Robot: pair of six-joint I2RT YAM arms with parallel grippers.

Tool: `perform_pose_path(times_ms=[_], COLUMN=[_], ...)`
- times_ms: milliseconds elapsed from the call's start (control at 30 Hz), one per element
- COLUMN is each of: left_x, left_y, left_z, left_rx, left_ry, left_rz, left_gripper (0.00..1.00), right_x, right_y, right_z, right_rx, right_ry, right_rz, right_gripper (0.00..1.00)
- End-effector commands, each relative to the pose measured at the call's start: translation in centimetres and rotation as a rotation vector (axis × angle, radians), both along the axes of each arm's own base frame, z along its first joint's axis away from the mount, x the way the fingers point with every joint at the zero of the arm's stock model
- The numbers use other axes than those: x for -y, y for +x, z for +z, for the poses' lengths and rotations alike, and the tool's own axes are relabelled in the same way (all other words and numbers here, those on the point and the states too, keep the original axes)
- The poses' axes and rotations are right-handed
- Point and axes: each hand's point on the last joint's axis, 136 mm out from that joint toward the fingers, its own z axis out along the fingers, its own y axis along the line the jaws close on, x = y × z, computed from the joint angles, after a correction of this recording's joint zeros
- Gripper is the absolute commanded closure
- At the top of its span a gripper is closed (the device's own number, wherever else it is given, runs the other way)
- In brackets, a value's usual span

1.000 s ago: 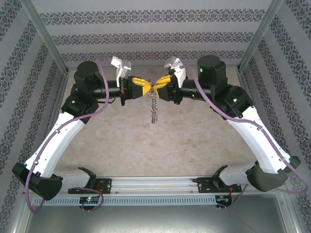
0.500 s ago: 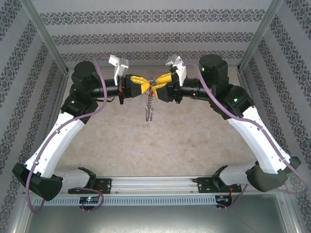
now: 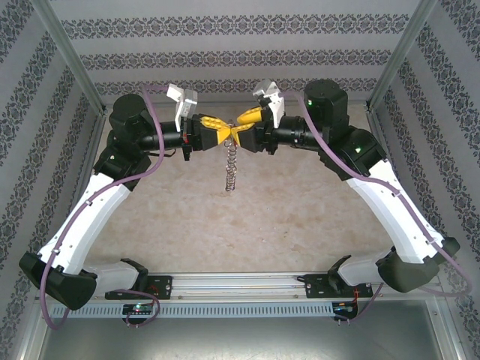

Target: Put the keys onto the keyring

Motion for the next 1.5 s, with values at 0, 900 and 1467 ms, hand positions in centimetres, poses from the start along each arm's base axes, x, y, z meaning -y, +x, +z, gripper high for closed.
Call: perform_pose_path(times_ms=[0,900,1467], left_x=[-0.4,-1.7,-1.2], left_y=[-1.0,0.0,-0.3], left_z=[1.9,-1.8,-3.9], left_rx=[0.08,0.058,0.064], left_ry=[-0.04,0.195,0.347], left_rz=[-0.016,0.119,0.095], left_gripper=[1.0,0.81,0.76], right_x=[-0.5,0.0,-1.4], right_y=[-0.3,-0.4,-0.5], right_z=[1.1,-0.6,-2.1], right_rx=[0.021,0.163,0.261], right_ry=[0.029,-0.158,-0.286], right_rz=[0.037,-0.032,-0.042], right_gripper=[0.62,1.0,1.0])
